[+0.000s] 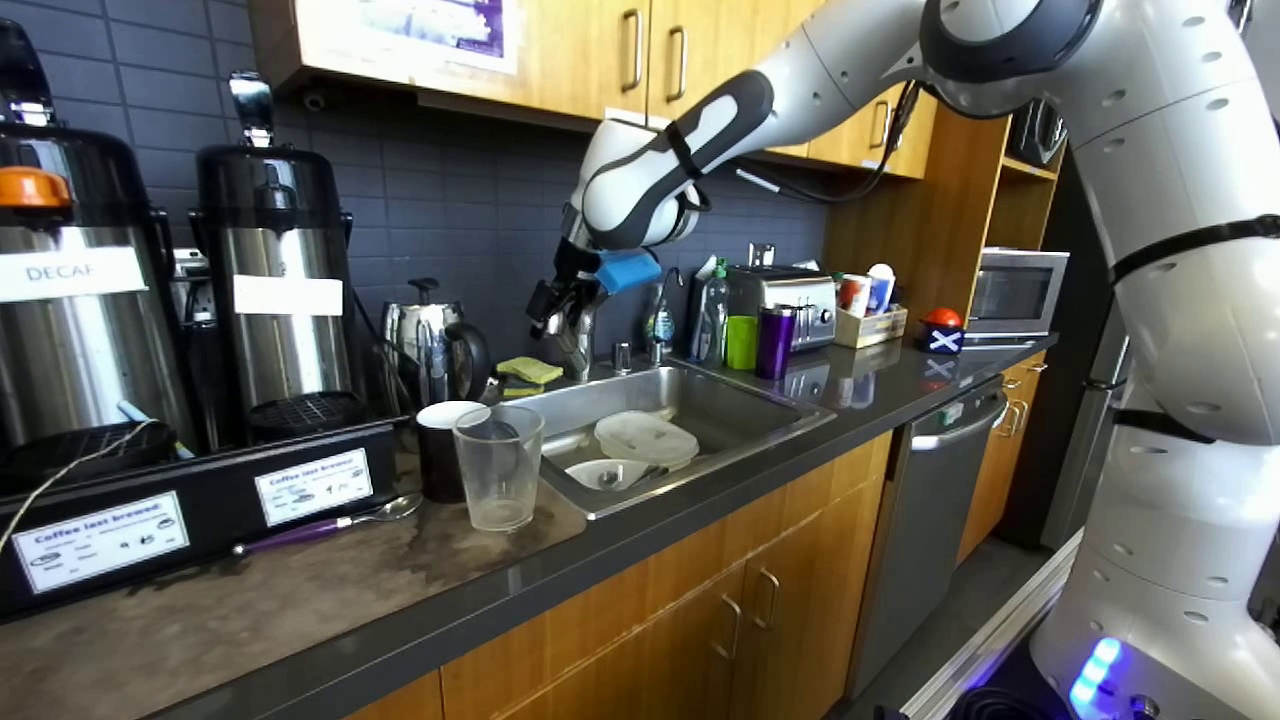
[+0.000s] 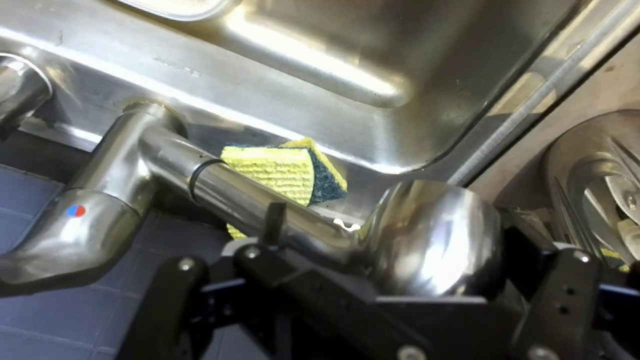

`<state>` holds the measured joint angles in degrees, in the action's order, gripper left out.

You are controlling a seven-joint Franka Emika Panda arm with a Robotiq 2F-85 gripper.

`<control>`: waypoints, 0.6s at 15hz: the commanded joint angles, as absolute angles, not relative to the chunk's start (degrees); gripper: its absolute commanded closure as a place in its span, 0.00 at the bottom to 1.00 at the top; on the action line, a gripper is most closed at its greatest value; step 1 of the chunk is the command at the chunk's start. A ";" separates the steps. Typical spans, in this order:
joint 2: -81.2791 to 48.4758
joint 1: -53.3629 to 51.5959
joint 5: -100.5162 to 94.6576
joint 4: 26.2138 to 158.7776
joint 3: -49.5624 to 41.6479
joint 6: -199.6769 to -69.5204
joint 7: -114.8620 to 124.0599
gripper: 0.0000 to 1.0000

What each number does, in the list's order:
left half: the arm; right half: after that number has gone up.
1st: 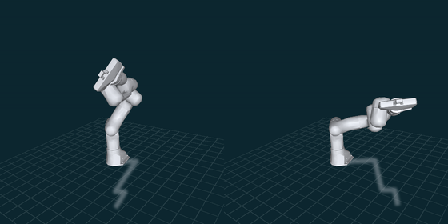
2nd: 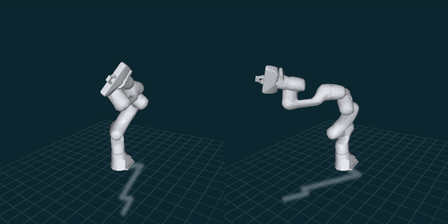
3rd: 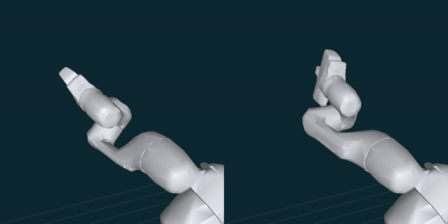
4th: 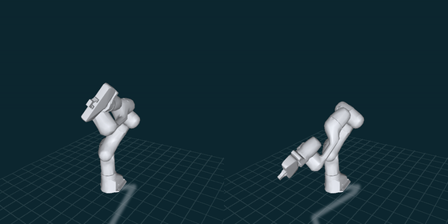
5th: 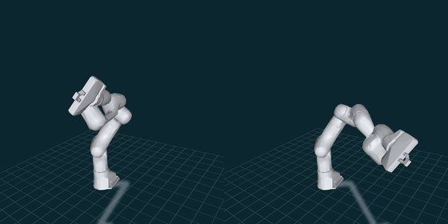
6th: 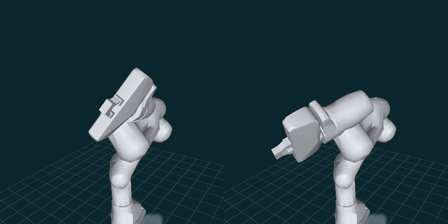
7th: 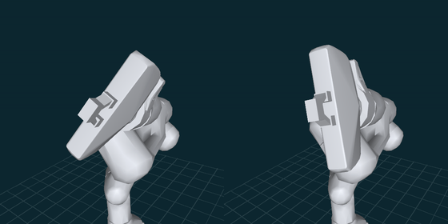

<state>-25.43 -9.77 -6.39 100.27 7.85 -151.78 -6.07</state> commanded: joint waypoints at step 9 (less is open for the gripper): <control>-23.66 -12.84 -15.71 100.87 2.29 -151.08 -1.73 0.15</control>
<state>-25.01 -12.48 -12.60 100.12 5.15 -151.68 -3.68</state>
